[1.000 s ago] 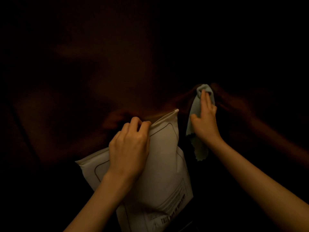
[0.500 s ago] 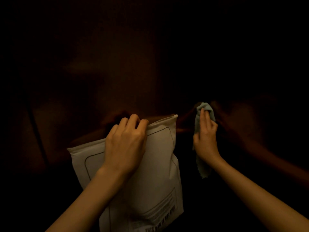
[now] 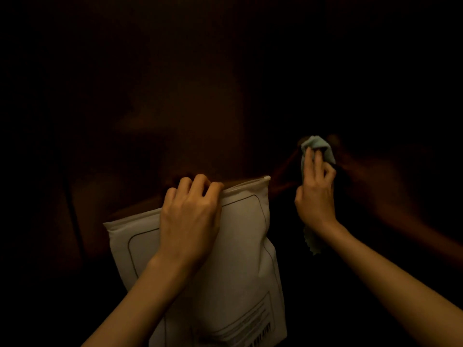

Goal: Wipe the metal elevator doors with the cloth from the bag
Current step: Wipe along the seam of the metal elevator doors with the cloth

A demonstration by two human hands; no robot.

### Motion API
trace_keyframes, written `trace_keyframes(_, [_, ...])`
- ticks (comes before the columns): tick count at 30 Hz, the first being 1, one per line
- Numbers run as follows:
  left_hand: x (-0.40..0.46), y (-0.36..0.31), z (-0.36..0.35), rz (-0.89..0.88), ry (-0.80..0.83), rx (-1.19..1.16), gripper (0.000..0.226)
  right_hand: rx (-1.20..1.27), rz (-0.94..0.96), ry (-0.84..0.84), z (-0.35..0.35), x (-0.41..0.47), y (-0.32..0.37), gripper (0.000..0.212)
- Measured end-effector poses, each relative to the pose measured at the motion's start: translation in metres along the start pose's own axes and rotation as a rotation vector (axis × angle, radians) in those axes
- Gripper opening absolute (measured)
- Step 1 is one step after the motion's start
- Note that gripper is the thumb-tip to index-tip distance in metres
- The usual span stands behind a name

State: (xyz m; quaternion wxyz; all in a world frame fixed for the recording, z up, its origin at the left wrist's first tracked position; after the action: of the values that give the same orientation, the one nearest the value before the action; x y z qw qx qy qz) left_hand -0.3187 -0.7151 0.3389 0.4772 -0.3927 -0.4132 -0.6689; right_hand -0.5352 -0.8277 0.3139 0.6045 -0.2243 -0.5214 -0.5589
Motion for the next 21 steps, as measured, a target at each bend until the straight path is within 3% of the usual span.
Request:
trace_keyframes(6, [0.009,0.007,0.003,0.013,0.003,-0.007,0.016,-0.106,-0.009,0.047,0.0,0.001,-0.001,0.072])
trace_keyframes(13, [0.032,0.006,0.015,0.011,-0.038,-0.013,0.016,-0.04,0.026,0.009,0.03,0.07,0.025,0.072])
trace_keyframes(21, [0.042,0.009,0.022,-0.016,-0.056,0.004,0.018,-0.022,0.053,0.05,0.03,0.065,0.021,0.071])
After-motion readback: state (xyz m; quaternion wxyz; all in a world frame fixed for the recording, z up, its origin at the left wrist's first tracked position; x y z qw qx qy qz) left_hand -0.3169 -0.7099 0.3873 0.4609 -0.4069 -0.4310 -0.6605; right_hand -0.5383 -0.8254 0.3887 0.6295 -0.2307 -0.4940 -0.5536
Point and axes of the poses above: each hand's wrist, its own x-axis towards the middle knuckle, its own z-axis out of the back of the hand, y = z × x, the point moved 9 cm from there along x, towards the middle knuckle, and after that the axes turned 4 degrees about -y, right-handed, at the moved point
